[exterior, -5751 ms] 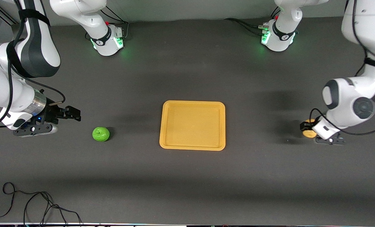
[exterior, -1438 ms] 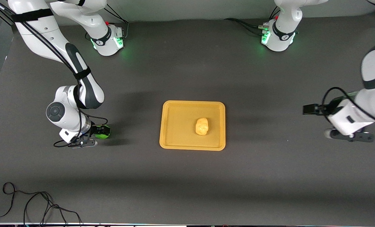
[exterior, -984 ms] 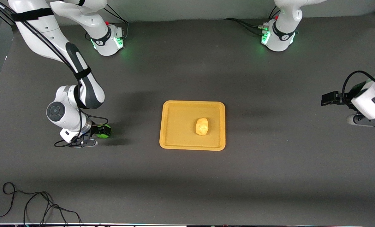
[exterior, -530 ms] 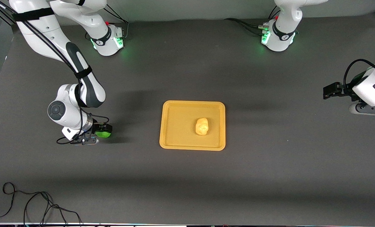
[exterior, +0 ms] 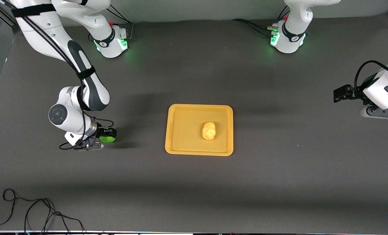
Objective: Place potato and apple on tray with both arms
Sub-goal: 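Carry the apple with the right gripper onto the tray beside the potato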
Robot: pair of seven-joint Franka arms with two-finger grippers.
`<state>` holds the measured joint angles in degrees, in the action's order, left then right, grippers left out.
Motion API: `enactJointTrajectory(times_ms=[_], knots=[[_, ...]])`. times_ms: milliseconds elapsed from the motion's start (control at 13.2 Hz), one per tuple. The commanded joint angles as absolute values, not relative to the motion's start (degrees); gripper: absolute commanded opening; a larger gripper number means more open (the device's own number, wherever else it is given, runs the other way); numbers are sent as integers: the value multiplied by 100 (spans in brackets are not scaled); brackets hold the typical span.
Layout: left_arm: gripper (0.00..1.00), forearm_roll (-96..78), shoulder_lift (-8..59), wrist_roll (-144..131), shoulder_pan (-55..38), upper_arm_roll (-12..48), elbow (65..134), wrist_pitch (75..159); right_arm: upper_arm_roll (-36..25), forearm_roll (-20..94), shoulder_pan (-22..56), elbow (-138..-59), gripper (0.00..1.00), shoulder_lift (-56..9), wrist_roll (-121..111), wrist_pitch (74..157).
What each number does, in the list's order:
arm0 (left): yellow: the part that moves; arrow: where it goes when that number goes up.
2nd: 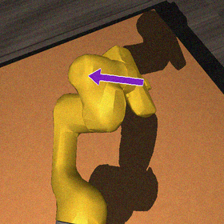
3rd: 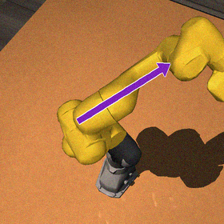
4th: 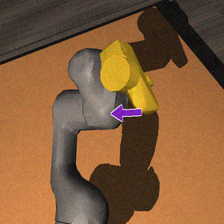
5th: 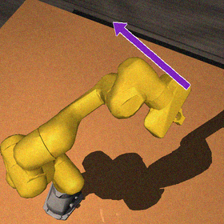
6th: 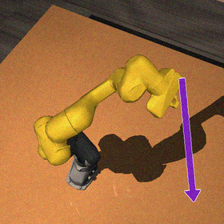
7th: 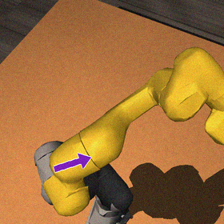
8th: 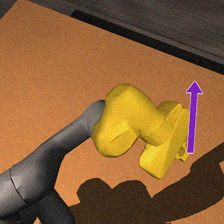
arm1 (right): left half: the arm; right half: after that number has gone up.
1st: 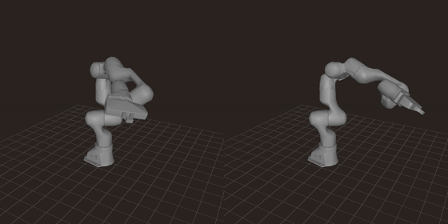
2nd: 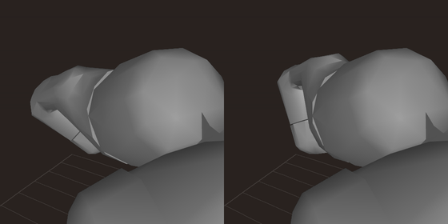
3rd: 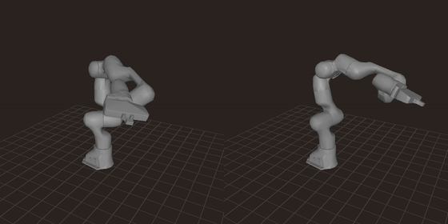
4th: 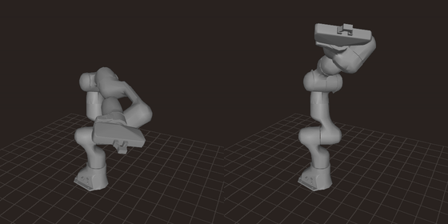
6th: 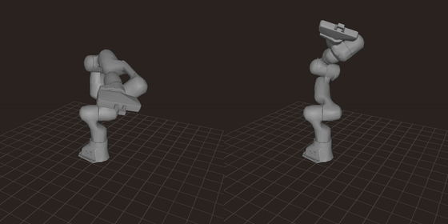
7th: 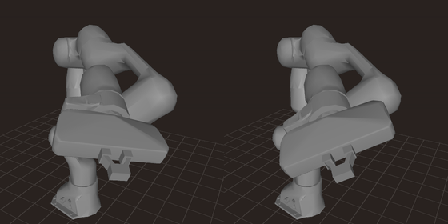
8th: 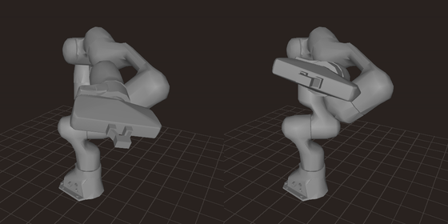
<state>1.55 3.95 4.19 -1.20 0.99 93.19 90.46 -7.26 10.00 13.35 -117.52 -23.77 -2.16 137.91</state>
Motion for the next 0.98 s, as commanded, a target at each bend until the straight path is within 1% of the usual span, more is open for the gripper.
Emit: enactJointTrajectory(times_ms=[0,151,303,378,530,605,757,832,908], knots=[[100,141,220,492,-229,-9,9466,9035,-729,1781,1712,-11024,45,-2022,-185,12773],[100,141,220,492,-220,-9,9475,9035,-721,2545,2195,-10488,45,-2100,-158,12726],[100,149,220,492,-220,-9,9483,9035,-738,3485,2766,-9882,45,-2371,138,12788],[100,149,220,492,-220,-9,9475,9035,-730,3576,2960,-9548,45,-2582,349,12997],[100,149,211,492,-211,9,9449,9035,-729,3612,3487,-8959,45,-3187,640,13506],[100,149,194,492,-202,9,9448,9018,-729,3604,3707,-8808,45,-3460,842,13761],[100,149,185,483,-193,9,9431,9035,-721,3630,4112,-8737,45,-4162,914,14926],[100,149,106,492,-176,9,9448,9096,-703,3639,4174,-8736,45,-4375,914,15281],[100,141,88,483,-184,-9,9466,9158,-694,3630,4244,-8762,45,-4455,914,15293]])
